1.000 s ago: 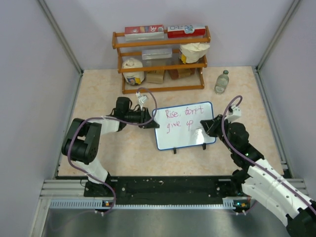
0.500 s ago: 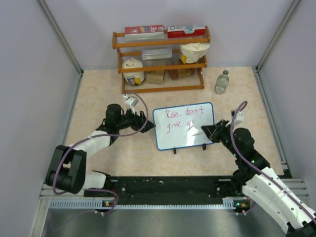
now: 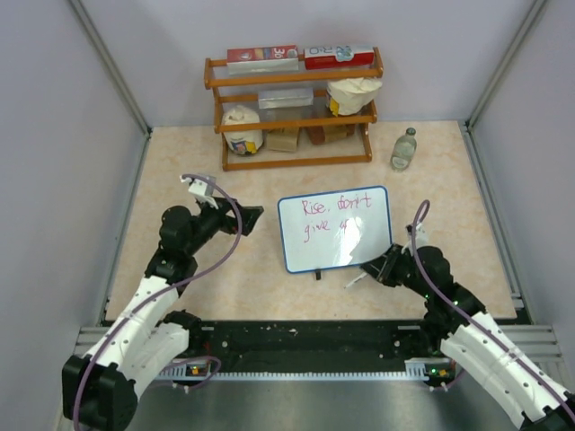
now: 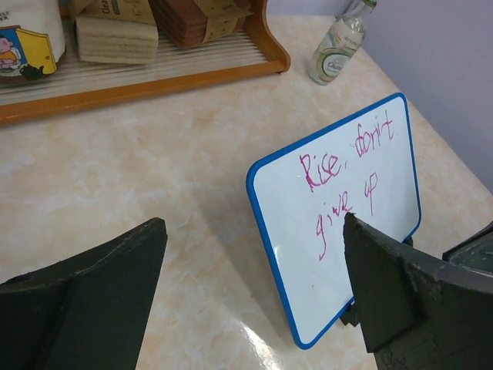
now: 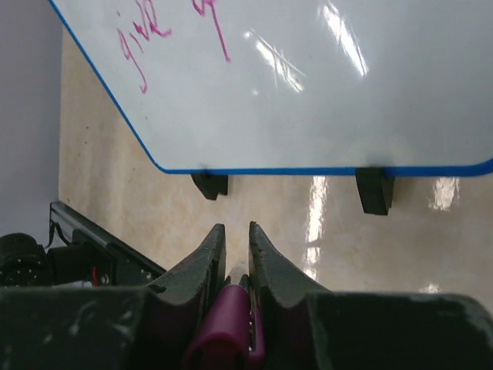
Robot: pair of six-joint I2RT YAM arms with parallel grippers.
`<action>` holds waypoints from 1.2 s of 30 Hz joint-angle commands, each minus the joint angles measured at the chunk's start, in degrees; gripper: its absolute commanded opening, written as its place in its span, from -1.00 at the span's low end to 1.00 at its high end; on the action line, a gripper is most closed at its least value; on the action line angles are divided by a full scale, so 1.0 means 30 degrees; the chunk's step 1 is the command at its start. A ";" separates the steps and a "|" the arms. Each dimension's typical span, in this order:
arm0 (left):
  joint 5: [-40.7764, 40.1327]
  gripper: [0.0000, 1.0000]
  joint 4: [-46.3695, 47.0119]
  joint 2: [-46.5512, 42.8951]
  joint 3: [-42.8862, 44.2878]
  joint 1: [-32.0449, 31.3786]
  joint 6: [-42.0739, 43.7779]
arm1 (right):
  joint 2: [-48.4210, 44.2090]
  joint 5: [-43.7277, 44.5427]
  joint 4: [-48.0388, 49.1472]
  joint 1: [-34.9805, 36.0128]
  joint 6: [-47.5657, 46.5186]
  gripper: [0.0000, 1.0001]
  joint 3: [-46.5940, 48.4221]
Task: Write a sentence on the whiteboard
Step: Put down the whiteboard on the whiteboard stand, then put down the whiteboard marker at the center of the board, then reset both arms
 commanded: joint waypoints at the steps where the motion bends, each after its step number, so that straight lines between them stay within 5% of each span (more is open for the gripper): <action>1: -0.1072 0.98 -0.0559 -0.1628 0.0027 0.0078 -0.0470 | -0.0750 -0.1386 -0.0479 -0.0135 0.1928 -0.92 -0.1256; 6: -0.0985 0.98 -0.0940 -0.2393 0.0085 0.0078 -0.0499 | -0.1541 -0.1856 -0.0567 -0.0164 0.3042 -0.62 -0.2311; 14: 0.0040 0.98 -0.0356 -0.2394 -0.0003 0.0078 -0.0939 | -0.1835 -0.0628 -0.2118 -0.0164 0.3777 0.42 -0.1670; 16: 0.0100 0.98 -0.0121 -0.2365 -0.0119 0.0078 -0.1084 | -0.1807 -0.0393 -0.2295 -0.0135 0.3660 0.90 -0.1231; 17: 0.0245 0.98 0.0026 -0.2394 -0.0149 0.0078 -0.1086 | -0.1777 -0.0188 -0.2354 -0.0135 0.3601 0.98 -0.1113; 26: -0.0952 0.98 -0.0293 -0.2540 -0.0267 0.0078 -0.0472 | -0.0084 0.2066 -0.2705 -0.0135 0.0120 0.98 0.2394; 36: -0.6752 0.98 -0.2873 -0.2570 0.0202 0.0078 0.0584 | 0.3290 0.8833 -0.3147 -0.0135 -0.6442 0.98 0.7178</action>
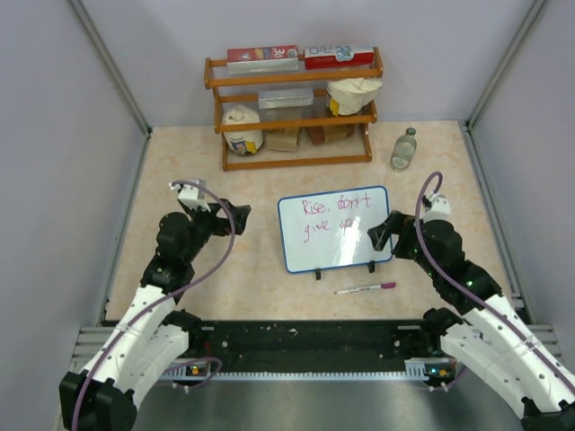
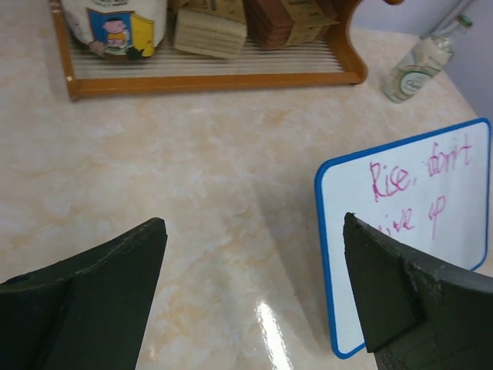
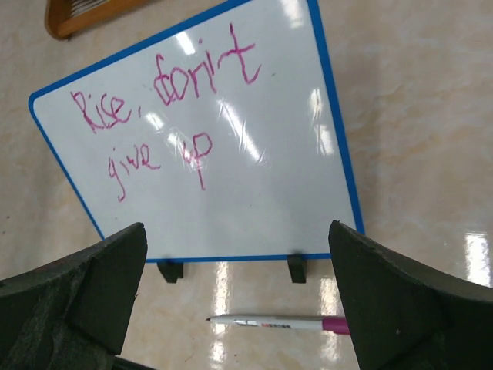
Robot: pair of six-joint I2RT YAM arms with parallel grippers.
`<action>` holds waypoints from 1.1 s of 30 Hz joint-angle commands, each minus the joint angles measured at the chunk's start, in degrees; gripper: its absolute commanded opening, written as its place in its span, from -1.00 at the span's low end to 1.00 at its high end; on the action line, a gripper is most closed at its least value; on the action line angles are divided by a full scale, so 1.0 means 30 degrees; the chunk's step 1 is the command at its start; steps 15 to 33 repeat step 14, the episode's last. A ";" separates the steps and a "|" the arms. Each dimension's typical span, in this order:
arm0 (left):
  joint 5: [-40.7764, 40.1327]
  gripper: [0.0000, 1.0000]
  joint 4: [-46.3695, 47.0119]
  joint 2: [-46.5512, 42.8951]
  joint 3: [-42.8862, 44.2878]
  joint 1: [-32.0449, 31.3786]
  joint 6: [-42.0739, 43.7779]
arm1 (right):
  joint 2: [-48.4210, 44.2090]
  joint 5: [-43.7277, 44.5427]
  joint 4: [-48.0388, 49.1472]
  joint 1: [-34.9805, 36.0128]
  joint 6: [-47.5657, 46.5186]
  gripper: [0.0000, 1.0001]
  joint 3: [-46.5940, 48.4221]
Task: Write a sentence on the whiteboard
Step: Reset both arms
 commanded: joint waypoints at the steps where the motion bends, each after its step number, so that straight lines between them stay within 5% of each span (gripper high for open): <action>1: -0.3917 0.98 -0.0607 -0.0253 0.0429 0.0078 0.0482 | 0.0545 0.4251 0.0416 -0.0135 -0.3365 0.98 0.1518; 14: -0.5596 0.98 -0.0229 -0.0487 -0.0538 0.0078 0.1623 | -0.0422 0.6600 0.7234 -0.0136 -0.7785 0.98 -0.2578; 33: -0.5596 0.98 -0.0229 -0.0487 -0.0538 0.0078 0.1623 | -0.0422 0.6600 0.7234 -0.0136 -0.7785 0.98 -0.2578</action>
